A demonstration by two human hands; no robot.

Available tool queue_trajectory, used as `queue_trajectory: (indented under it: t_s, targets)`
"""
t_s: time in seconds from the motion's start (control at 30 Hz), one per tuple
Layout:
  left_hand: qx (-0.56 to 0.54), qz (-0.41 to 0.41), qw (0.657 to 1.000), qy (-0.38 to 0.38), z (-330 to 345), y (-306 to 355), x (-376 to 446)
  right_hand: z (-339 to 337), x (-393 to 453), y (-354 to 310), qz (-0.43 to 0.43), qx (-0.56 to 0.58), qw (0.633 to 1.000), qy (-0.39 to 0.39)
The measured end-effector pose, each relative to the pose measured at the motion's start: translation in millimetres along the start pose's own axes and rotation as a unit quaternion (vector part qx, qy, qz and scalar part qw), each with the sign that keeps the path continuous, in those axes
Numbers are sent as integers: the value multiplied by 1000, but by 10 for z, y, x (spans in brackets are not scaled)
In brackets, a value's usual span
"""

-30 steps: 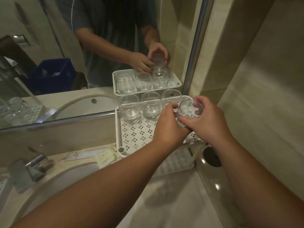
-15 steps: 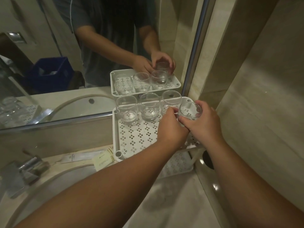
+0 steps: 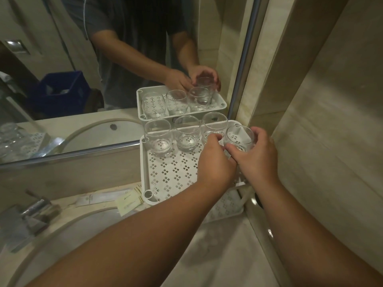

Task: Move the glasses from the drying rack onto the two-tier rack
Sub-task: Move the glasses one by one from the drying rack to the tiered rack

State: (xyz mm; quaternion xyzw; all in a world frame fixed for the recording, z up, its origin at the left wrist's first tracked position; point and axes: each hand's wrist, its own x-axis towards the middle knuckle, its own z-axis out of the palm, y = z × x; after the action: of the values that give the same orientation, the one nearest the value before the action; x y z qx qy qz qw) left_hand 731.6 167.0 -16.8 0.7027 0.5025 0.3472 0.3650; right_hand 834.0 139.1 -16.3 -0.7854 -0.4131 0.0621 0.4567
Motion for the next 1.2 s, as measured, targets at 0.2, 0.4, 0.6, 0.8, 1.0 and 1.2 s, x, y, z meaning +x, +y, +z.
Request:
queue_trajectory:
  t_s: [0.2, 0.4, 0.6, 0.8, 1.0, 1.2]
  targets:
    - [40, 0, 999, 10, 17, -12, -42, 13, -17, 9, -12, -8, 1000, 11]
    - [73, 5, 997, 6, 8, 23, -76, 31, -8, 6, 0, 17, 1000, 22]
    - [87, 8, 996, -3, 17, 43, -84, 50, 13, 21, 11, 37, 999, 25]
    - [103, 22, 994, 0, 38, 21, -80, 60, 41, 22, 23, 30, 999, 14]
    - [118, 40, 992, 1, 47, 0, -76, 59, 50, -3, 30, 19, 999, -6]
    - [116, 43, 992, -7, 52, -13, -67, 48, 40, -15, 30, 21, 999, -1]
